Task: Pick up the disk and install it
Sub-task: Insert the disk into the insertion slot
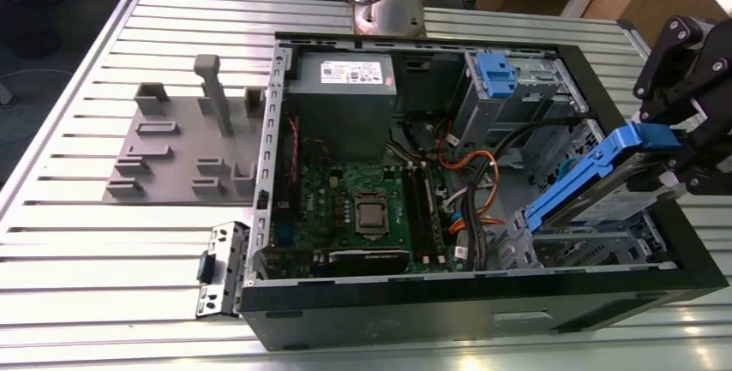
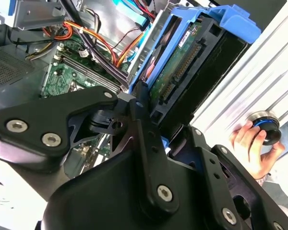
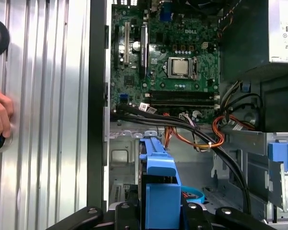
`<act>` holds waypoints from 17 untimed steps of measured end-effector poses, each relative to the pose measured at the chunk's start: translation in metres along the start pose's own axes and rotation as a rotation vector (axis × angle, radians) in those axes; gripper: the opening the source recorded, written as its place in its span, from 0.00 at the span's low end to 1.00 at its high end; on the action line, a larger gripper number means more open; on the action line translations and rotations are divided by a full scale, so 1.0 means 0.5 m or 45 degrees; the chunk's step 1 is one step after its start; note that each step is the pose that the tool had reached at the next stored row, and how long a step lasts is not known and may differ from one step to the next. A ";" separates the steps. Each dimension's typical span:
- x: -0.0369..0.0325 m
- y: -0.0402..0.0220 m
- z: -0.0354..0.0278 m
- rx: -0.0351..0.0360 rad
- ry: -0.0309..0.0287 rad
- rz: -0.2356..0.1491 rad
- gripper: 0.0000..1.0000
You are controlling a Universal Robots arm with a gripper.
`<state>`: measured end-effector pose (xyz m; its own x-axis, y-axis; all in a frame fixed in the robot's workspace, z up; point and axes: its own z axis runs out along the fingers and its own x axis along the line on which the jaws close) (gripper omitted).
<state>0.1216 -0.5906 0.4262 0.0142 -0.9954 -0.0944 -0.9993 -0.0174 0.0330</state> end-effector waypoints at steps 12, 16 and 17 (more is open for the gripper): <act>0.003 -0.001 0.029 0.0000 0.0002 0.000 0.36; 0.003 -0.001 0.032 0.0000 0.0001 0.000 0.36; 0.003 -0.001 0.033 0.0000 0.0001 0.000 0.36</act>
<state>0.1216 -0.5907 0.4096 0.0142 -0.9954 -0.0943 -0.9993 -0.0174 0.0330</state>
